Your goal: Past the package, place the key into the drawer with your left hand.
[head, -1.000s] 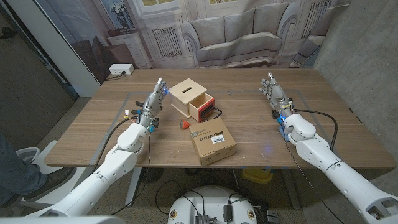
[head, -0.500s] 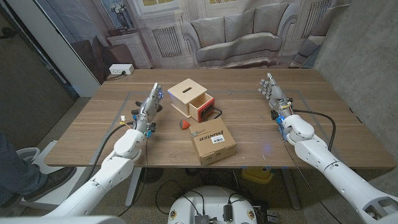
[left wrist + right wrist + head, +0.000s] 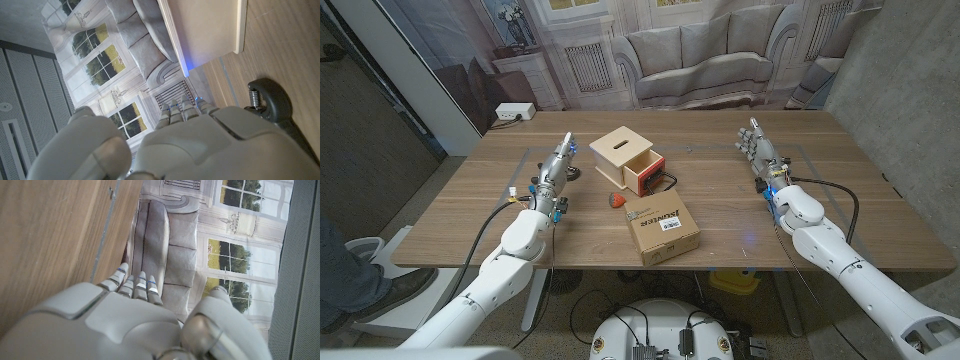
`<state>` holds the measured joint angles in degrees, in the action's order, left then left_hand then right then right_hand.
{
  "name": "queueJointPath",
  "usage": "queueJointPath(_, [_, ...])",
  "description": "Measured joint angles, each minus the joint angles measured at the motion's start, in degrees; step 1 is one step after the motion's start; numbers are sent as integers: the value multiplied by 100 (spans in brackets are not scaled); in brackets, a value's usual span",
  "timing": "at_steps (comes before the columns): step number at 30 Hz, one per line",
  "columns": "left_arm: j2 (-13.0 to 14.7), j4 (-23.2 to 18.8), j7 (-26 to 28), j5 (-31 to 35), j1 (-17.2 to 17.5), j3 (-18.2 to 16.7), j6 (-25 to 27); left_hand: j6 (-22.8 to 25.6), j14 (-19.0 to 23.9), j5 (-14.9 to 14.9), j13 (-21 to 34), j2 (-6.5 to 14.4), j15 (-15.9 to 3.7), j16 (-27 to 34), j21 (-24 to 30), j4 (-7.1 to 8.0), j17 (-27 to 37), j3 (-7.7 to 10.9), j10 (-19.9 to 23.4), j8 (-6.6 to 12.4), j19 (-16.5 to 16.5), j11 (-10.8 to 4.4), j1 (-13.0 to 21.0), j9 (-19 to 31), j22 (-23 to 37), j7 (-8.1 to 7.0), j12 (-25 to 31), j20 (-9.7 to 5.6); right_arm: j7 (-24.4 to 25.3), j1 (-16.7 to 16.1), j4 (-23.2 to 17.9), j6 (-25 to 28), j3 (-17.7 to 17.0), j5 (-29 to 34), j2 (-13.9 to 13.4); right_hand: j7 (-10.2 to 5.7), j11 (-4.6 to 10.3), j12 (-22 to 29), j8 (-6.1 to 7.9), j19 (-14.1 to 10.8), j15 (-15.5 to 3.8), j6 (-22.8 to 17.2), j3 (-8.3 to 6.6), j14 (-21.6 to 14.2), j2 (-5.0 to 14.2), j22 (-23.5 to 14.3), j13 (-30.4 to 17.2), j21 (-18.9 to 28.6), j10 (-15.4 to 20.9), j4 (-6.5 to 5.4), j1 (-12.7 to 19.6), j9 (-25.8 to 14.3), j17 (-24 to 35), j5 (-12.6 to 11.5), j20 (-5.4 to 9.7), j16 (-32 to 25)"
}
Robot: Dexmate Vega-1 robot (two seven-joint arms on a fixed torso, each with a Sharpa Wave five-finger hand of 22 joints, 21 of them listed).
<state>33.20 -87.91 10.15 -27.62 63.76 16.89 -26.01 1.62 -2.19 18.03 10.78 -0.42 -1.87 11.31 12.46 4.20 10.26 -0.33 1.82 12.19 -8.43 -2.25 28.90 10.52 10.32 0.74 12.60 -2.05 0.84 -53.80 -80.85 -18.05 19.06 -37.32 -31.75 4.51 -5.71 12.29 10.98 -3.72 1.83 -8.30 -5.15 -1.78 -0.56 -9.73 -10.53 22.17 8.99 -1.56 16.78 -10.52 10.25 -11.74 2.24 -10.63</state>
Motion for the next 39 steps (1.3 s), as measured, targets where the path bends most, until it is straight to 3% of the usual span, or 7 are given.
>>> queueJointPath(20, [35, -125, 119, 454, 20, -14, 58, 173, 109, 22, 0, 34, 9, 0, 0, -72, -14, 25, 153, 44, 93, -72, 202, 0, -1, -74, 38, 30, 113, -483, -492, -118, -127, -13, 16, -21, 0, 0, 0, -31, 0, -21, 0, 0, 21, -29, 0, -37, 0, 0, -22, 0, 0, 0, -32, 0])
queueJointPath(21, [219, -218, 104, 476, -69, -42, 65, 173, 123, 22, 0, 45, -5, 0, 0, -82, -14, 35, 163, 44, 93, -81, 218, 0, -1, -73, 38, 30, 466, -519, -526, -234, -132, 114, 29, -21, 0, 0, 0, -31, 0, -21, 0, 0, 21, -29, 0, -37, 0, 0, -22, 0, 0, 0, -32, 0])
queueJointPath(22, [234, -223, 91, 498, -76, -44, 69, 173, 136, 22, 0, 6, -18, 0, 0, -91, -11, 44, 163, 44, 93, -81, 257, 0, -1, -74, 38, 30, 521, -555, -560, -258, -135, 139, 44, -22, 0, 0, 0, -31, 0, -21, 0, 0, 21, -29, 0, -37, 0, 0, -22, 0, 0, 0, -32, 0])
queueJointPath(39, [485, -348, 45, 805, -16, -122, -5, 275, 182, 22, 0, 70, 22, 0, 0, -159, -14, 65, 193, 43, 134, -111, 374, 0, -1, -115, 38, 72, 899, -742, -812, -340, -149, 374, 144, -21, 0, 0, 0, -62, 0, -21, 23, 0, 21, -28, 0, -88, 0, 23, -22, 0, 0, 0, 0, 0])
